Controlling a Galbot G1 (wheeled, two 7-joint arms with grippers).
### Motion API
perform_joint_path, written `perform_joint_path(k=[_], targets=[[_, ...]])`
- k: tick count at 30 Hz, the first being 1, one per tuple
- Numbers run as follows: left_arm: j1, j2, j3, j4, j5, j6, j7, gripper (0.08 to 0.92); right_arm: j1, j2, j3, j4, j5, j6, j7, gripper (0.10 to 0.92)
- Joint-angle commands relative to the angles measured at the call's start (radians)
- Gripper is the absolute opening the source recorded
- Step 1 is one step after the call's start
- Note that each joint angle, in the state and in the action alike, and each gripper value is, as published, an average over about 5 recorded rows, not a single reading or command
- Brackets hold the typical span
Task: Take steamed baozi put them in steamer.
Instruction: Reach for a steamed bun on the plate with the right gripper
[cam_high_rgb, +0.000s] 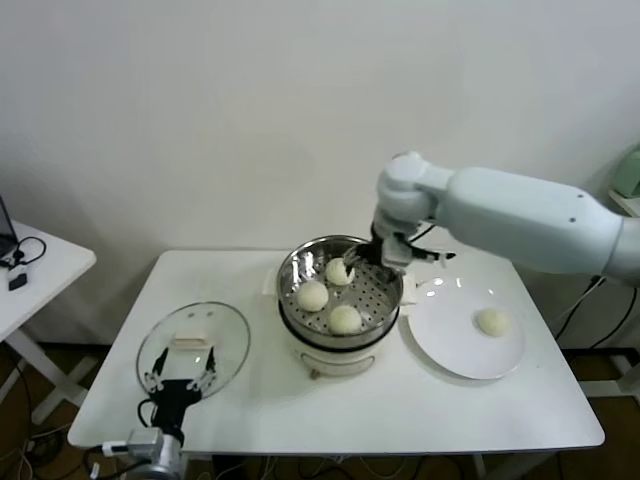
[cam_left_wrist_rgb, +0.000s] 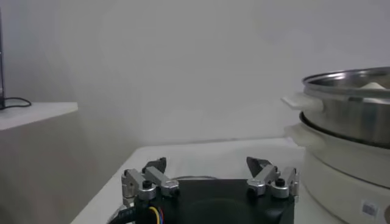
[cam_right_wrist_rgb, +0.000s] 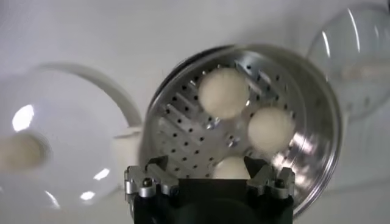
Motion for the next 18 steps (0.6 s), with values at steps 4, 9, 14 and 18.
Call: perform_joint_path(k=[4, 9, 14, 18], targets=[[0.003, -0.002, 0.0, -0.05, -0.015, 0.014, -0.009, 0.823, 0.102, -0.272, -0.217, -0.256, 0.484, -0.46, -0.006, 0.823], [0.008, -0.003, 0.01, -0.051, -0.01, 0.014, -0.01, 0.823, -0.04, -0.311, -0.111, -0.328, 0.32, -0.437, -0.046, 0.823], [0.017, -0.002, 0.004, -0.055, -0.009, 0.012, -0.011, 0.823, -0.223, -0.311, 0.053, -0.408, 0.11, -0.371, -0.062, 0.823], [0.022, -0.002, 0.001, -0.072, -0.003, 0.013, -0.012, 0.823, -0.336, -0.277, 0.168, -0.49, -0.001, -0.336, -0.061, 0.823]])
